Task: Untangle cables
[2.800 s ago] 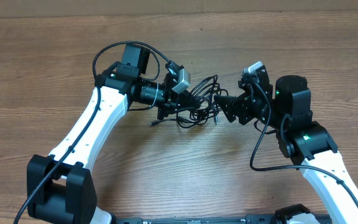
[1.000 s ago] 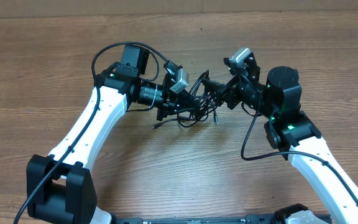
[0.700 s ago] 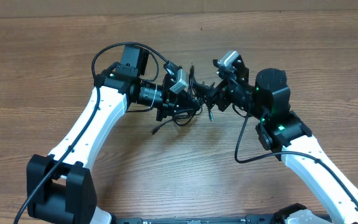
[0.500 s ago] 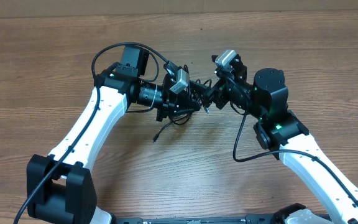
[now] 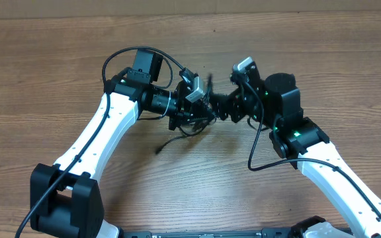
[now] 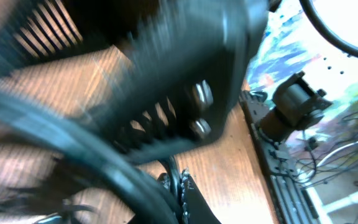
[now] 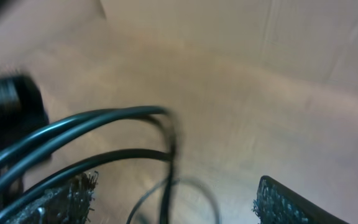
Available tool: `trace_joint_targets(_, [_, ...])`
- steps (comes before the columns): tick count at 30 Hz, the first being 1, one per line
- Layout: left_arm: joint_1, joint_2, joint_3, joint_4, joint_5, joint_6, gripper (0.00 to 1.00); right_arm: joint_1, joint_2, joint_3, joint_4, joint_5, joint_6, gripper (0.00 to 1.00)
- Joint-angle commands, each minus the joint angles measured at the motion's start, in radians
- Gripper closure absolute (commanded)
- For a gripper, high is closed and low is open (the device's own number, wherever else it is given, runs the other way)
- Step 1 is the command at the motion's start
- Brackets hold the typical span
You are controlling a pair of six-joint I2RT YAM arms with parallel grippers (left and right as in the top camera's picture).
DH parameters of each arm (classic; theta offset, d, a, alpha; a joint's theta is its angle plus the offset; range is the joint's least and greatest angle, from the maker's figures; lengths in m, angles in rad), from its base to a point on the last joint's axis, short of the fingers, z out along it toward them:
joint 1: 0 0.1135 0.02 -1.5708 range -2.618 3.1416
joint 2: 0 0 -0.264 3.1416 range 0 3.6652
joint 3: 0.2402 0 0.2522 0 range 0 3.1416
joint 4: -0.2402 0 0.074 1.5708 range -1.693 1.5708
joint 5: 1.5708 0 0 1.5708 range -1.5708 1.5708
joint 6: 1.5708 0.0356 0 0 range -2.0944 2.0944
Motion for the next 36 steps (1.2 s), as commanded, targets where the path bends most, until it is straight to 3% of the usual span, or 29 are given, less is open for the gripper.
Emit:
trace_joint_targets(1, [-0.011,-0.031,0.022,0.031,0.060,0.019,0.96,0.014,0.016,-0.017,-0.091,-0.042,0.002,0.18])
trace_joint_targets(8, [-0.011,-0.031,0.022,0.064,0.060,0.017,0.96,0.014,0.016,-0.017,-0.266,-0.092,0.001,0.21])
trace_joint_targets(15, [0.005,-0.031,0.022,0.092,0.072,-0.026,0.96,0.014,0.016,-0.018,-0.369,-0.022,0.024,0.35])
trace_joint_targets(28, [0.169,-0.033,0.022,0.142,0.207,-0.260,0.94,-0.005,0.016,-0.018,-0.512,0.689,0.668,0.34])
trace_joint_targets(33, [0.224,-0.034,0.022,0.144,0.211,-0.317,0.89,-0.066,0.016,-0.018,-0.522,0.705,0.736,0.34])
trace_joint_targets(36, [0.220,-0.034,0.022,0.145,0.201,-0.317,0.81,-0.080,0.016,-0.018,-0.513,0.677,0.730,0.33])
